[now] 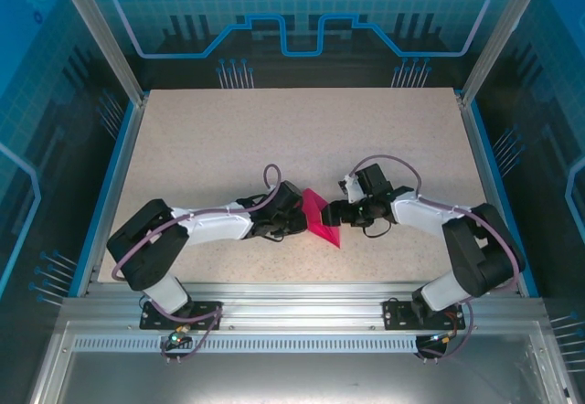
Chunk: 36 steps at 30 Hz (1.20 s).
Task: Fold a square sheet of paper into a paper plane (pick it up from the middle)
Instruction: Move a paper plane to the center of the table.
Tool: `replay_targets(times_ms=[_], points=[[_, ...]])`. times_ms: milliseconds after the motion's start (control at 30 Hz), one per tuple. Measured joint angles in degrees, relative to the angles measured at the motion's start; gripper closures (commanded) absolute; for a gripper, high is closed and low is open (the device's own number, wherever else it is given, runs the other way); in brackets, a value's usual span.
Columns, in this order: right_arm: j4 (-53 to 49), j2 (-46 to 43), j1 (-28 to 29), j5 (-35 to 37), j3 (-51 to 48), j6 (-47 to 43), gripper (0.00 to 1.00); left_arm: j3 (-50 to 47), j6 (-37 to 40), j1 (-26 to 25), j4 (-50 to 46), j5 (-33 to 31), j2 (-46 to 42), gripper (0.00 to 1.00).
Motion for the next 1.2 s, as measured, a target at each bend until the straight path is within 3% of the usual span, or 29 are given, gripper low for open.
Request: replay_targets(times_ms=[367, 567, 1200], points=[[0.8, 1.9, 1.2, -4.8, 1.5, -2.4, 0.35, -1.0, 0.0, 0.3, 0.7, 0.0, -0.6, 0.8], [0.0, 1.9, 4.3, -4.3, 2.7, -3.9, 0.36, -1.0, 0.0, 0.4, 0.7, 0.0, -0.6, 0.8], [-6.1, 5.6, 9.2, 7.3, 7.1, -7.5, 0.47, -2.5, -0.1, 0.6, 1.0, 0.0, -0.7, 0.79]])
